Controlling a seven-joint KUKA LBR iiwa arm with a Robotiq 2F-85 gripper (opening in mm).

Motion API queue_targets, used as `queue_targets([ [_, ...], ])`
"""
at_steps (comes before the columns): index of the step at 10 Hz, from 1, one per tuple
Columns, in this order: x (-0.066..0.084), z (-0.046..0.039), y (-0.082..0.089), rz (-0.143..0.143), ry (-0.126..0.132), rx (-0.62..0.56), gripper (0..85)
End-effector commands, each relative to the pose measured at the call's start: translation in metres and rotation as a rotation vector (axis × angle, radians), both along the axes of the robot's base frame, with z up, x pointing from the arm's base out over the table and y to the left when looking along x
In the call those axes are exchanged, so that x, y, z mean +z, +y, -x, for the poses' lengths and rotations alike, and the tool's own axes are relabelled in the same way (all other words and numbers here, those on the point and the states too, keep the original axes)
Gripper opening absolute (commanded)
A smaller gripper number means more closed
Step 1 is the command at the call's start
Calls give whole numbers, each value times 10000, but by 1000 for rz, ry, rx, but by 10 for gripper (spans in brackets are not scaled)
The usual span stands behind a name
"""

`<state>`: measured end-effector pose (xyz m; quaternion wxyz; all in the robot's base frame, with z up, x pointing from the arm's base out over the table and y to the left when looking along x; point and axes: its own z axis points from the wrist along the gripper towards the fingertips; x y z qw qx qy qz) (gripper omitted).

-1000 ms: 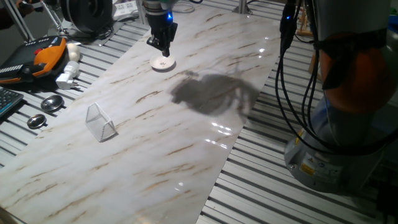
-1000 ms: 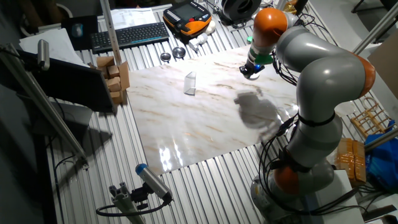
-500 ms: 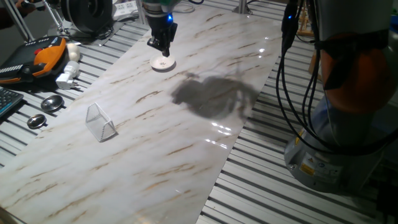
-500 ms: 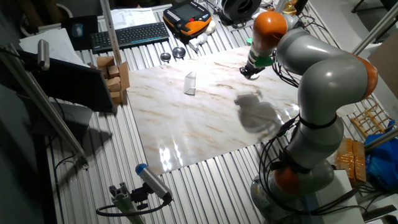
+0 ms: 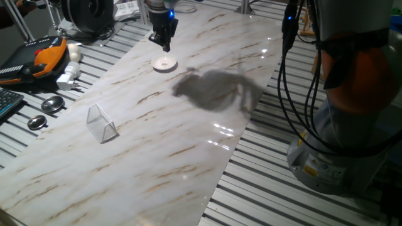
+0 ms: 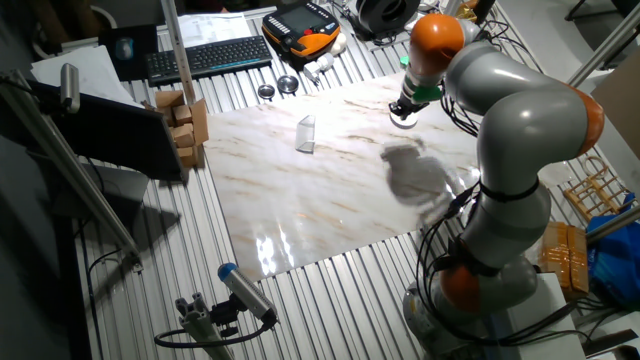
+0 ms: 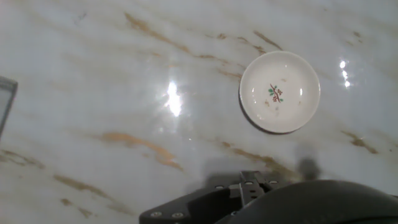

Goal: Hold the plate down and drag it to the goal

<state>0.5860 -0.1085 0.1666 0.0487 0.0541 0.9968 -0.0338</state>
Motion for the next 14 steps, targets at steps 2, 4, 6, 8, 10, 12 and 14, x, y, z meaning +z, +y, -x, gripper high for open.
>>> queue_targets([
  [2,-104,-110,-104,-13,2,20,0],
  [4,-220,-131,-186,-21,1,34,0],
  [6,-311,-203,-257,-31,-1,40,0],
  [8,-252,-302,-305,-27,9,37,0],
  [10,-256,-331,-398,-17,9,32,0],
  [12,-340,-385,-515,-13,6,34,0],
  [14,-406,-424,-542,-28,6,40,0],
])
